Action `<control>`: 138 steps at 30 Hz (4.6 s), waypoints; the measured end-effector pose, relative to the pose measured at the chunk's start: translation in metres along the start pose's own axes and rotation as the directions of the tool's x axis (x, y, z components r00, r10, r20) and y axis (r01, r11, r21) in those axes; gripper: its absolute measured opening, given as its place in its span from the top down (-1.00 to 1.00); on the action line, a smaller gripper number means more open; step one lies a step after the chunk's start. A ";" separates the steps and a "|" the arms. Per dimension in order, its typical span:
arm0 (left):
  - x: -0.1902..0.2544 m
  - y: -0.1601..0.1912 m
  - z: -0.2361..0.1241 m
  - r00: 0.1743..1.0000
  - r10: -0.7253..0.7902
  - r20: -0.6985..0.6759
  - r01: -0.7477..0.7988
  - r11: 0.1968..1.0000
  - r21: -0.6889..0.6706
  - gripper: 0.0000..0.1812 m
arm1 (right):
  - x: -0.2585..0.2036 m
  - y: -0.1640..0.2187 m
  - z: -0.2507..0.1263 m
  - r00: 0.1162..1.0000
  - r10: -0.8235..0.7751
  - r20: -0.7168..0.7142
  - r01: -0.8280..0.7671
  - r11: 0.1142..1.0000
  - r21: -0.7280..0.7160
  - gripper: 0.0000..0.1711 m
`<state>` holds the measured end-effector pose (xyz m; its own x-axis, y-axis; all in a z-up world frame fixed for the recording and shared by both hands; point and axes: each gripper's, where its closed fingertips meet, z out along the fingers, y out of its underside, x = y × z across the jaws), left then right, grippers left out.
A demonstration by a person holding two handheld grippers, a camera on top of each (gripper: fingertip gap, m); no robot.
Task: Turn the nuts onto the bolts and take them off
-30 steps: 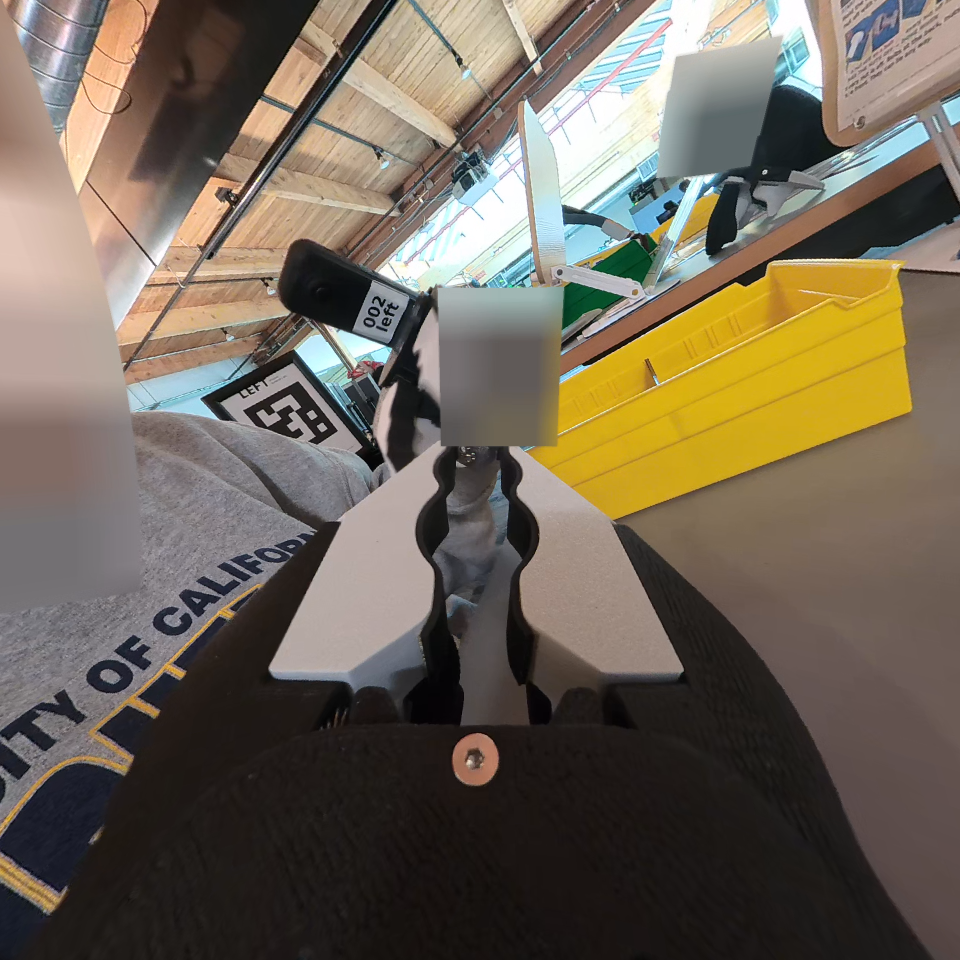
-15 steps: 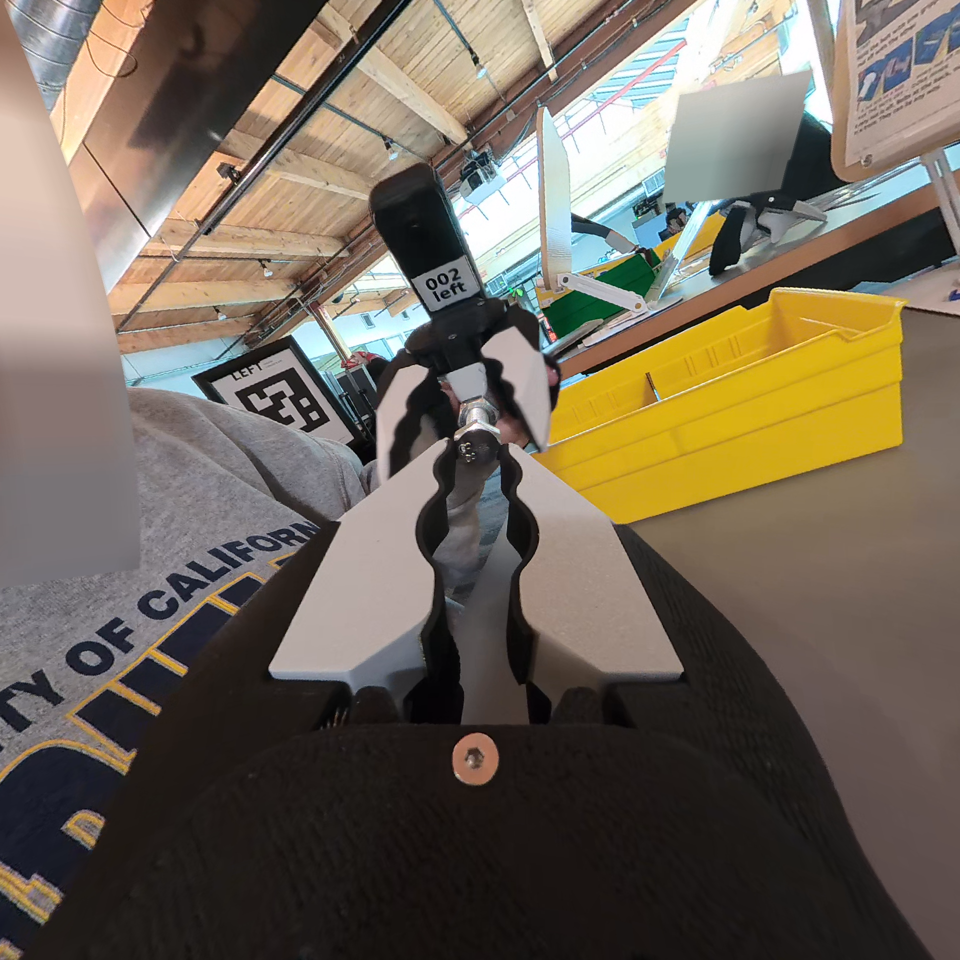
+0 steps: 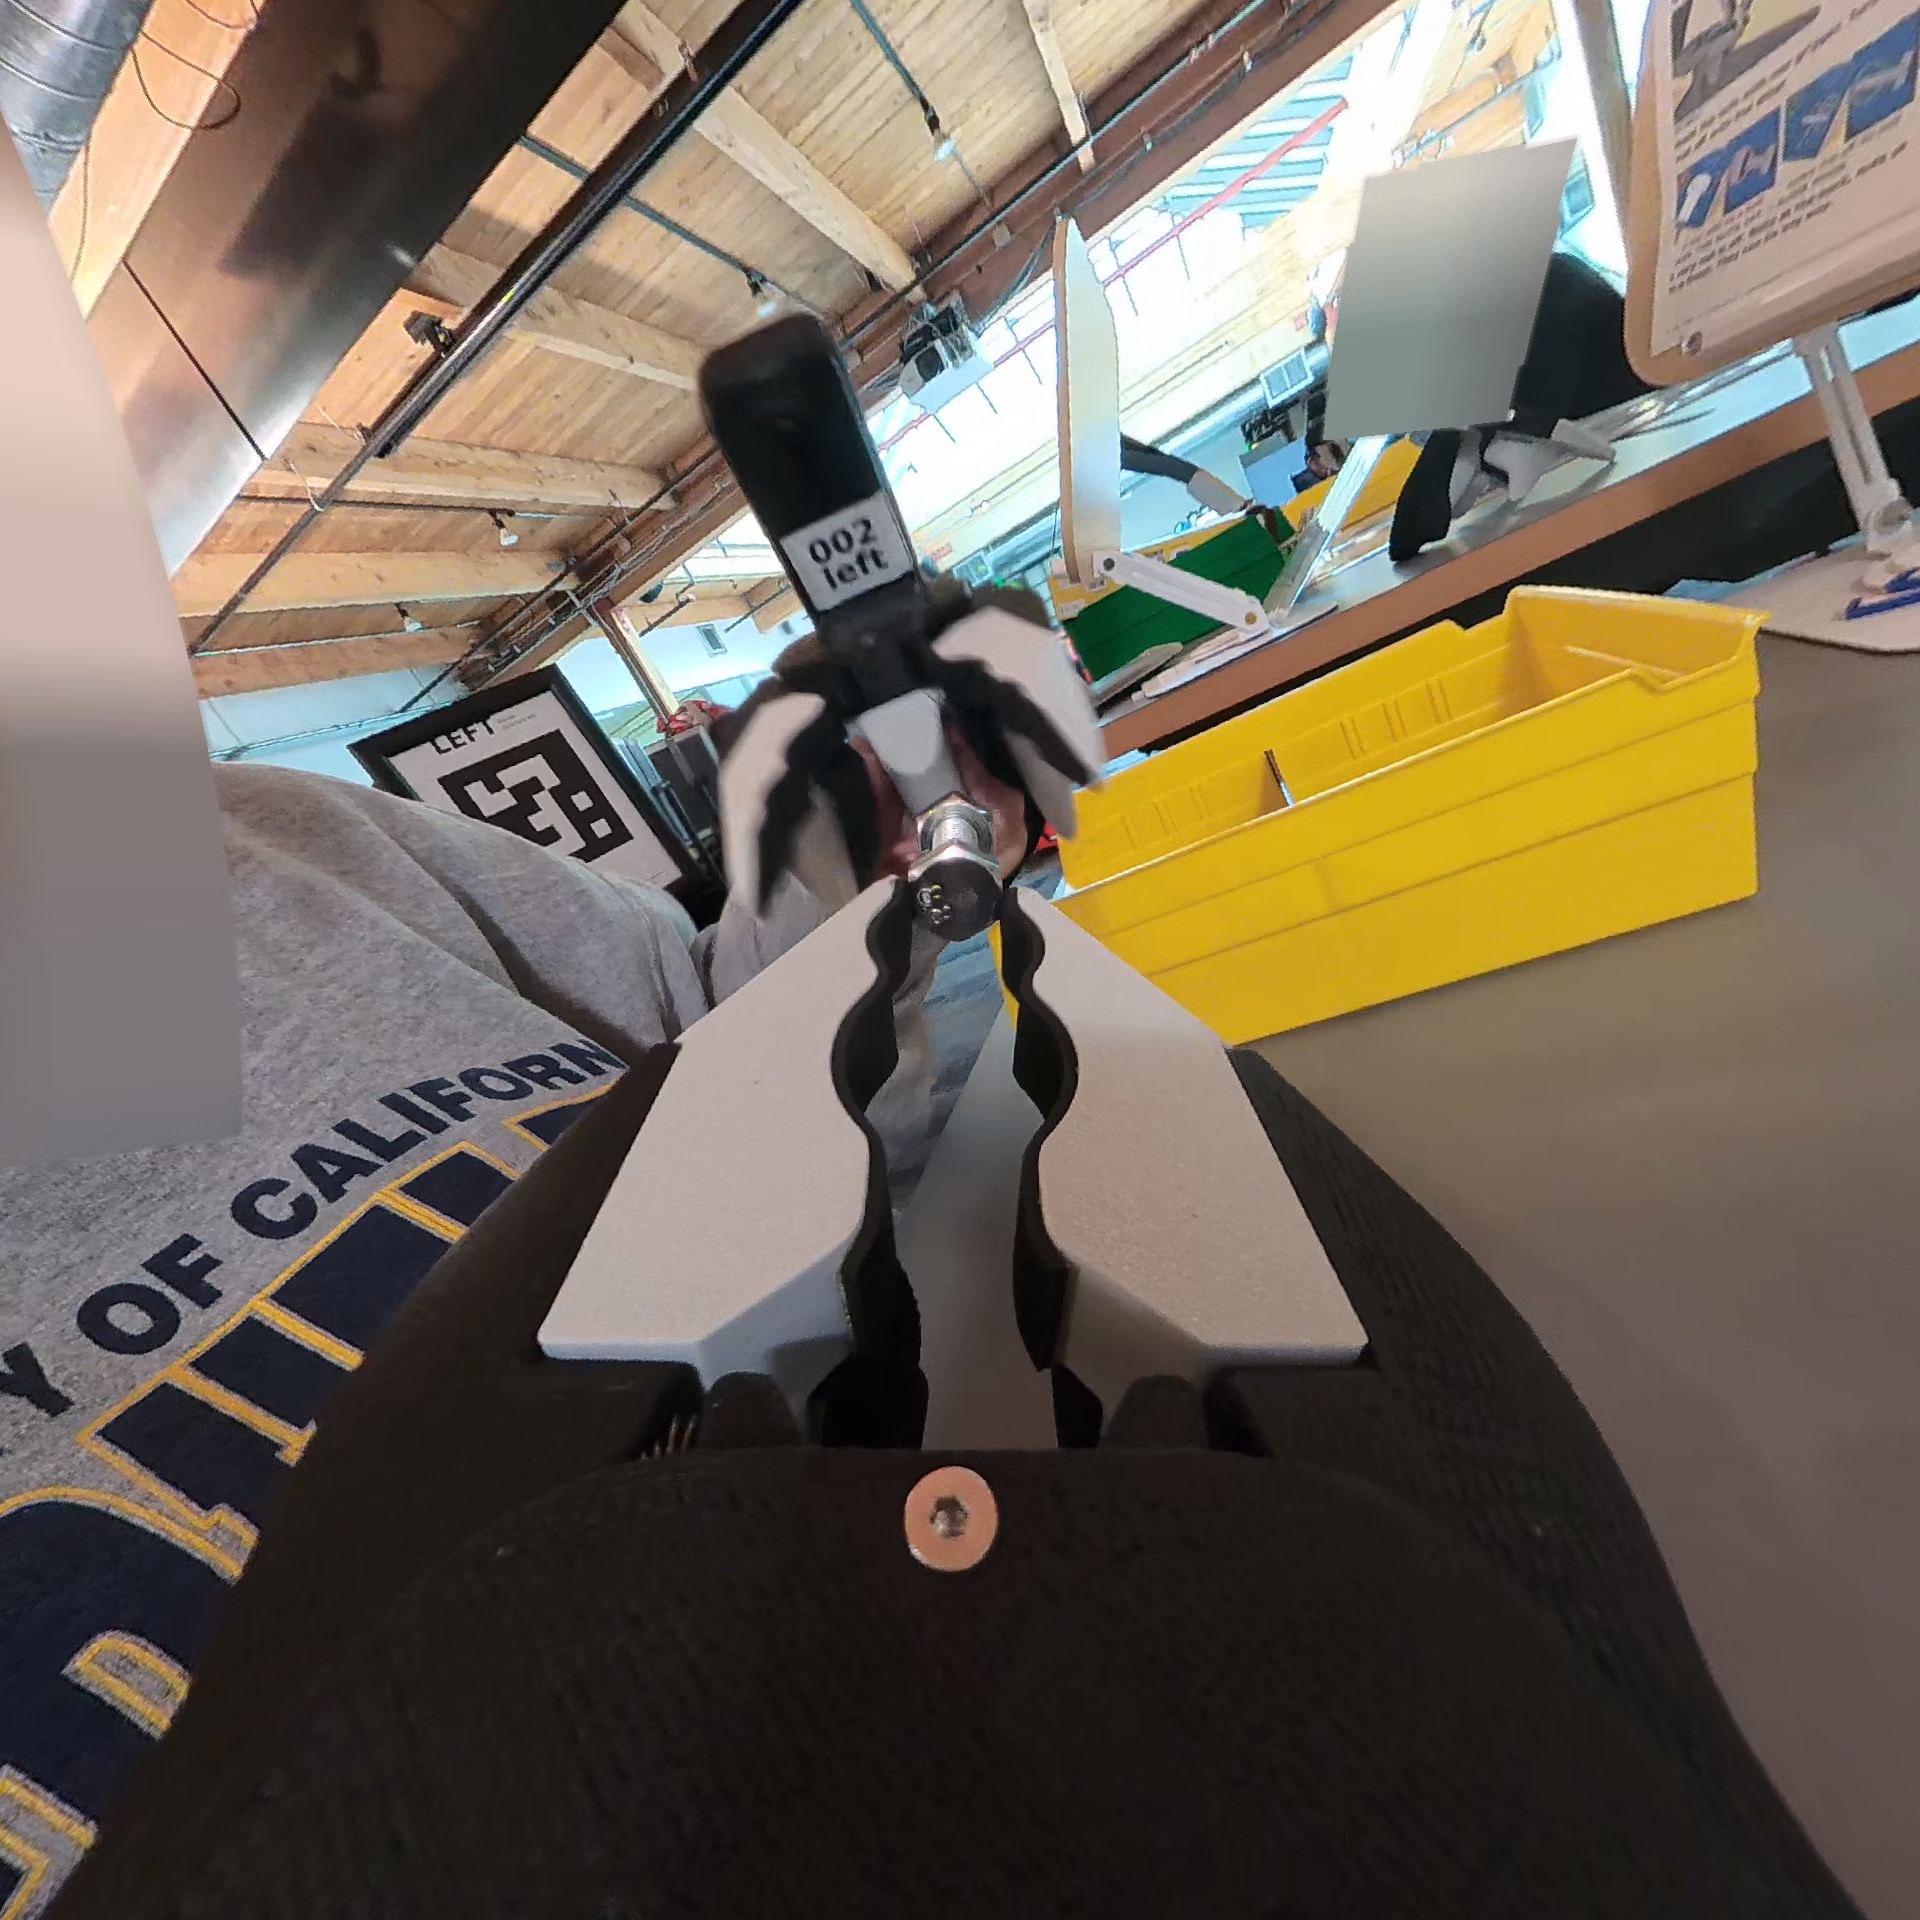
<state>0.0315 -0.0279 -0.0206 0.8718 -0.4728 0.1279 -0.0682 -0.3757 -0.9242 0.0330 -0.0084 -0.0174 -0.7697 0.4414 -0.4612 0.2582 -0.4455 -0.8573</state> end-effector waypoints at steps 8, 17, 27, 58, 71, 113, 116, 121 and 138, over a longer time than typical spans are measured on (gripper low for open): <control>0.026 0.006 0.010 0.968 -0.149 -0.201 0.151 0.989 -0.010 0.14 | 0.000 0.000 0.000 1.000 -0.011 -0.002 0.011 1.000 0.003 0.82; 0.017 -0.015 -0.001 0.991 -0.073 -0.115 0.083 0.993 0.079 0.11 | -0.001 0.003 0.003 1.000 -0.019 0.006 0.019 1.000 -0.006 0.82; 0.026 0.001 0.007 0.972 -0.169 -0.165 0.172 0.985 0.003 0.12 | 0.000 0.001 0.002 1.000 -0.018 0.006 0.017 1.000 0.012 0.82; 0.014 -0.001 0.001 0.970 -0.222 -0.101 0.231 0.970 0.080 0.21 | -0.008 -0.002 0.002 0.997 -0.066 0.040 0.065 0.997 0.039 0.82; 0.028 -0.024 -0.001 0.971 -0.177 -0.163 0.205 0.964 0.170 0.13 | 0.002 0.017 0.010 0.997 -0.072 0.009 0.073 0.997 -0.040 0.82; 0.019 0.004 0.000 0.973 -0.226 -0.038 0.229 0.971 0.074 0.06 | -0.002 0.012 0.009 0.995 -0.099 0.032 0.099 0.995 0.015 0.82; 0.027 0.011 0.005 0.958 -0.270 -0.092 0.274 0.961 0.036 0.07 | -0.003 0.007 0.007 0.995 -0.094 0.035 0.092 0.995 0.046 0.82; 0.030 0.000 0.005 0.972 -0.219 -0.089 0.225 0.972 0.068 0.02 | 0.000 0.012 0.008 0.996 -0.082 0.039 0.081 0.996 0.032 0.82; 0.032 -0.009 0.000 0.966 -0.230 -0.121 0.242 0.965 0.103 0.04 | 0.000 0.018 0.010 0.995 -0.087 0.042 0.086 0.996 0.008 0.82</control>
<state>0.0606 -0.0396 -0.0082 0.7987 -0.4670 0.3794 0.1957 -0.3947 -0.8977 0.0318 -0.0243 -0.0307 -0.8133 0.4449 -0.3749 0.1862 -0.4115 -0.8922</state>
